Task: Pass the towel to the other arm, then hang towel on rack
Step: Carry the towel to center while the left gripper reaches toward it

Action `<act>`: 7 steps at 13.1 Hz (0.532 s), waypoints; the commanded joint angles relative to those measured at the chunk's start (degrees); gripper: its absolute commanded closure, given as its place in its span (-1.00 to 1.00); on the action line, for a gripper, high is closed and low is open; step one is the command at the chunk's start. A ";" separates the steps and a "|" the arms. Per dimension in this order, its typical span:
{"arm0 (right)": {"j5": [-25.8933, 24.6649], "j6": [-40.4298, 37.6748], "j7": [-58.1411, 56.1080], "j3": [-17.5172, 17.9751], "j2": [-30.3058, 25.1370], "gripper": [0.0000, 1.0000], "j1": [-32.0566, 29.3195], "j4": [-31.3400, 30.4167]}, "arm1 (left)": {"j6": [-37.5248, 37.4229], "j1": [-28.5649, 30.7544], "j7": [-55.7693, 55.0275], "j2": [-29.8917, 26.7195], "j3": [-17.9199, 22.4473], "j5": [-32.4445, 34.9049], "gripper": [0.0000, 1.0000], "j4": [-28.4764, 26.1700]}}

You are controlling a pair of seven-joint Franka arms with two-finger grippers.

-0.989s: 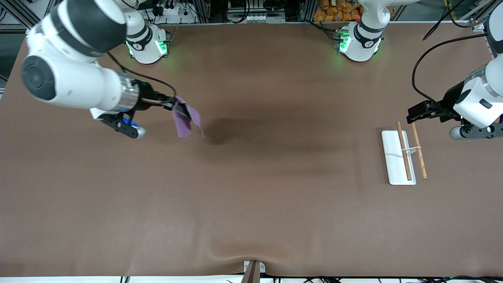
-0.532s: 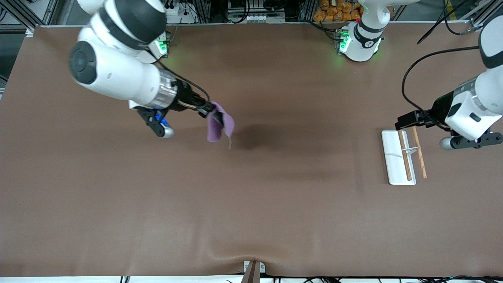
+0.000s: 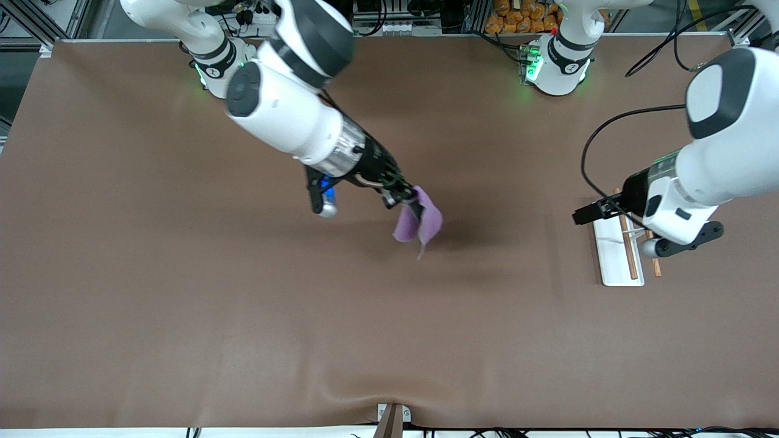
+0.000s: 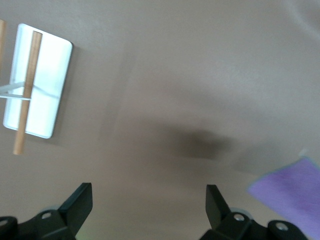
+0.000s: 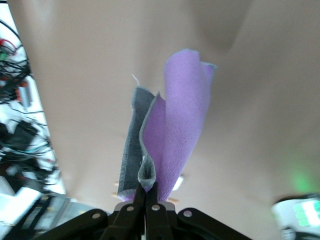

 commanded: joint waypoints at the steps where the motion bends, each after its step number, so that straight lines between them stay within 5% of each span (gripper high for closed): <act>1: 1.18 5.47 5.88 -0.79 3.22 1.00 1.34 3.39 | 2.39 -2.23 -5.26 2.19 0.19 -1.57 -1.00 1.45; 7: 1.62 13.66 11.94 -0.70 5.43 1.00 3.20 3.48 | 6.27 -5.93 -15.19 8.87 0.19 -1.75 -1.00 5.92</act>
